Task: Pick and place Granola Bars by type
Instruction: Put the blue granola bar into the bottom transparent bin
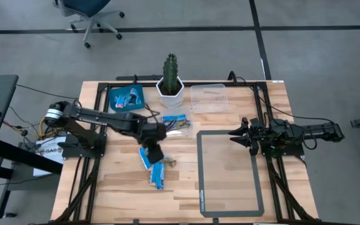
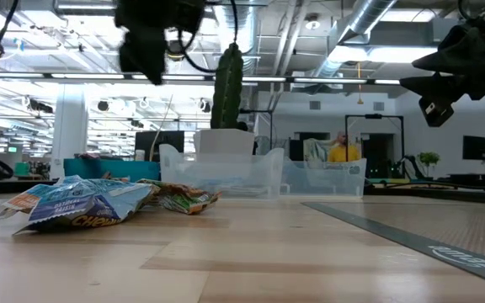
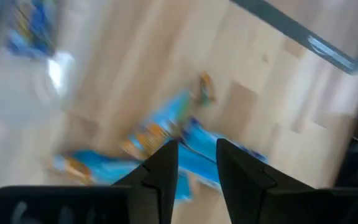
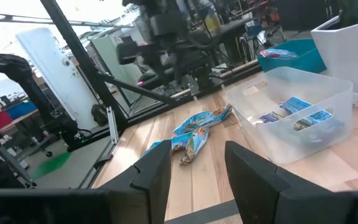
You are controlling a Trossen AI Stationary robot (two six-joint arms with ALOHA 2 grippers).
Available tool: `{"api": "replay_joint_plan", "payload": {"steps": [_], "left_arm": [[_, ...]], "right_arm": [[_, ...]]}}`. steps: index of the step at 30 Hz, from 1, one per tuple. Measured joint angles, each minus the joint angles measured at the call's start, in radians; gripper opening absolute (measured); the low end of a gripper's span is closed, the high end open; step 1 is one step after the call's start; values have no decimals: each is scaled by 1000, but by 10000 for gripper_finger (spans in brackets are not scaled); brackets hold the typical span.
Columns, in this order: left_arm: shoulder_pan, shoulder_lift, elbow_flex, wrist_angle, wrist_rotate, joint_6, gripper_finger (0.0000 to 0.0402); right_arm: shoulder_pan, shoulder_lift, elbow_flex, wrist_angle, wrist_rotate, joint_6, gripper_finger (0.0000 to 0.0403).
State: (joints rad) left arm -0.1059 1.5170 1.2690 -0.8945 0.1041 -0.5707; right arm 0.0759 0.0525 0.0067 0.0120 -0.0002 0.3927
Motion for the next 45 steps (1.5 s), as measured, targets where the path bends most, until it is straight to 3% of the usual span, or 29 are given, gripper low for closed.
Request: {"api": "replay_joint_plan", "payload": {"steps": [5,9,20,27,36,45], "left_arm": [[-107,-20,-9,-53,12,-85,103],[-200,-21,-14,-107,-51,-168,103],[-334,69,-14,-94,-218,-786,103],[-339,155,-14,14,-285,-1043,105],[-339,286,-14,210,-223,-1147,150],[-331,304,-14,193,-204,-1168,206]], "right_arm": [[0,0,0,0,0,0,143],[0,0,0,-2,0,0,141],[0,0,0,-2,0,0,142],[0,0,0,-3,0,0,143],[0,0,0,-3,0,0,141],[0,0,0,-3,0,0,142]]}}
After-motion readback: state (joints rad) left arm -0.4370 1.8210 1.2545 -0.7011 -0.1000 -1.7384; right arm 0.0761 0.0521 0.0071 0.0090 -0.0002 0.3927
